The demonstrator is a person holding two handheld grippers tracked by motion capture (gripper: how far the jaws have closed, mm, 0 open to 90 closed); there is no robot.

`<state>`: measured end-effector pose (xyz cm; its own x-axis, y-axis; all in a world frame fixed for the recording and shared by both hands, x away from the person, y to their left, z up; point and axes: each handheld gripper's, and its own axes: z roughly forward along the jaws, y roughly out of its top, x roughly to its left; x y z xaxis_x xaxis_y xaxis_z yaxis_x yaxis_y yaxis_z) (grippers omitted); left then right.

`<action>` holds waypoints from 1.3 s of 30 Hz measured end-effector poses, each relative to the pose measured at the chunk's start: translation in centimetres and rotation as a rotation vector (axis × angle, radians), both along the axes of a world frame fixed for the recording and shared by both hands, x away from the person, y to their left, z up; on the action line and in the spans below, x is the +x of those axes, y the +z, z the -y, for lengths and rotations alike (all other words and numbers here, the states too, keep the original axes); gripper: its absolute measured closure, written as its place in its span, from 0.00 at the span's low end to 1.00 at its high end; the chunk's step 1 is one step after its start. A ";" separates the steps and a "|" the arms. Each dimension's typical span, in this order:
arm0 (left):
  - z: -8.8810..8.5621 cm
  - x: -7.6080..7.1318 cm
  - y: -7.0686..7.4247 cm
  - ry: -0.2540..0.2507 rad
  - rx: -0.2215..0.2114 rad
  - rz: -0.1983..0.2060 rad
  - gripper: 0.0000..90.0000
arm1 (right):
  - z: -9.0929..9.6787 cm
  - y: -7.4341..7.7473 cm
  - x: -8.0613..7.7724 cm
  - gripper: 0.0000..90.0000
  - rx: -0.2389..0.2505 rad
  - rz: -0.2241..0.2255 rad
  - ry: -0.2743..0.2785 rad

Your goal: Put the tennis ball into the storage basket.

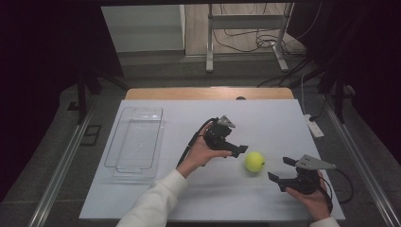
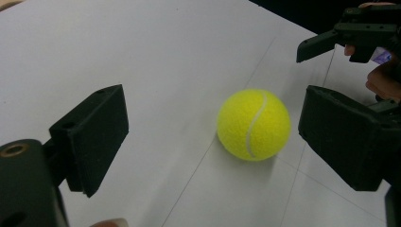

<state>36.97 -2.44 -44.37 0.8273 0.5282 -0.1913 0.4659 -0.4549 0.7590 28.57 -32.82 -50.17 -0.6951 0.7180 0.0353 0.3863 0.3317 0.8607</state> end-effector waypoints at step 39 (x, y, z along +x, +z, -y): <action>2.9 1.1 -1.8 -0.047 0.034 -0.037 0.11 | -0.1 -0.2 0.0 0.13 -0.010 -0.005 0.004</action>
